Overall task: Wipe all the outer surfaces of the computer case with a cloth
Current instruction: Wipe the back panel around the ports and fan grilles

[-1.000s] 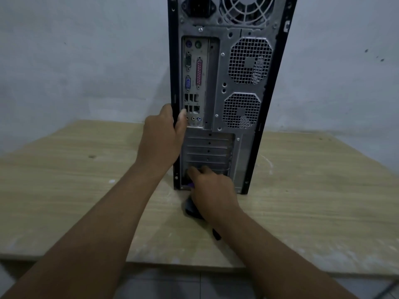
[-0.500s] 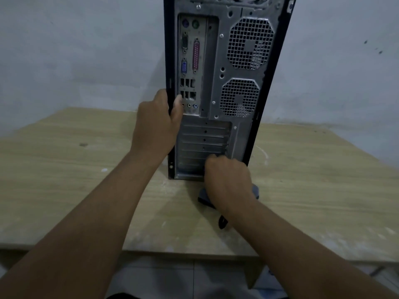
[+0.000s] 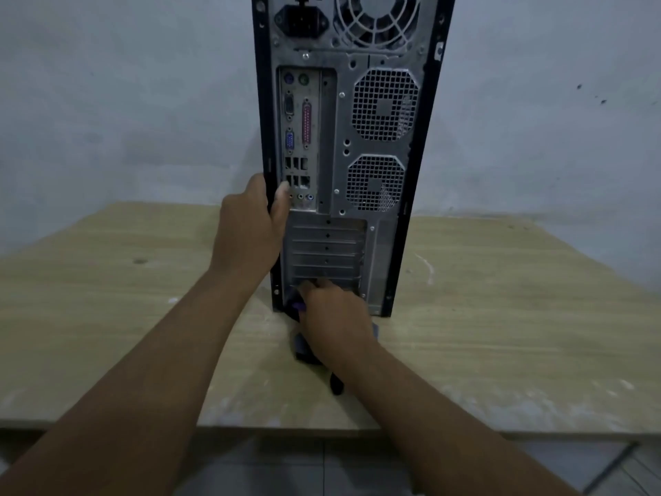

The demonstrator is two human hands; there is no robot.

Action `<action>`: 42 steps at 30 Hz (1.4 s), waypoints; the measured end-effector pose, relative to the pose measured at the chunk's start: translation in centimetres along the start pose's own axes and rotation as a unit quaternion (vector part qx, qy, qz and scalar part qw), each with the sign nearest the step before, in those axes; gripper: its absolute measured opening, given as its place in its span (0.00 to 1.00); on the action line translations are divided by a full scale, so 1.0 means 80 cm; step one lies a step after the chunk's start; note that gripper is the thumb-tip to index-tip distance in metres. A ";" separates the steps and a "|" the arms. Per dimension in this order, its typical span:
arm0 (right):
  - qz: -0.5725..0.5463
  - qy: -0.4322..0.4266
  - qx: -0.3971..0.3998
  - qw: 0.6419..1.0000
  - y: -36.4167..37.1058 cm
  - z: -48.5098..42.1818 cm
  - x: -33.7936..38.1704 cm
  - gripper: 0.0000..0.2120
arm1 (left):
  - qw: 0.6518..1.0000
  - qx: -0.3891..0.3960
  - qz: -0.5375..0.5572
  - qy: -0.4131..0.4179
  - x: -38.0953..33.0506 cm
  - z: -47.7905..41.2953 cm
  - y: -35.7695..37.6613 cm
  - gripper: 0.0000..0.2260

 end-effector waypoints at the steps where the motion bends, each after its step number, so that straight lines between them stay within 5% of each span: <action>1: 0.005 0.003 -0.005 1.000 -0.004 0.003 -0.005 0.15 | 1.000 0.001 -0.003 0.002 0.001 -0.001 0.000 0.14; 8: 0.008 0.048 -0.106 0.993 -0.033 0.043 -0.061 0.11 | 1.000 -0.002 0.005 0.009 0.000 -0.001 0.000 0.14; 12: -0.099 0.063 -0.175 0.978 -0.031 0.051 -0.070 0.09 | 1.000 -0.007 -0.003 -0.004 0.003 -0.001 0.003 0.13; 19: -0.362 0.131 -0.407 0.828 -0.044 0.049 -0.100 0.05 | 1.000 -0.015 -0.019 0.007 0.002 -0.001 0.003 0.15; 28: -0.442 0.160 -0.326 0.820 -0.038 0.044 -0.107 0.06 | 0.996 -0.027 0.042 -0.071 -0.016 0.013 0.007 0.16; 31: -0.442 0.161 -0.327 0.820 -0.041 0.045 -0.106 0.07 | 0.991 -0.004 0.059 -0.118 -0.036 0.037 0.016 0.27; 37: -0.422 0.123 -0.325 0.838 -0.038 0.049 -0.100 0.08 | 0.997 -0.046 0.024 0.056 -0.088 0.079 0.040 0.24; 42: -0.387 0.032 -0.257 0.885 -0.024 0.049 -0.094 0.07 | 0.996 -0.027 0.074 -0.030 -0.114 0.052 0.050 0.32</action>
Point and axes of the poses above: each hand's wrist, its own z-axis away from the middle knuckle, its own y-axis out of the palm, x = y × z, the point moved 2 cm from there along -z, towards the middle knuckle, and after that the axes turned 8 degrees about -z, right-handed, at the moved point
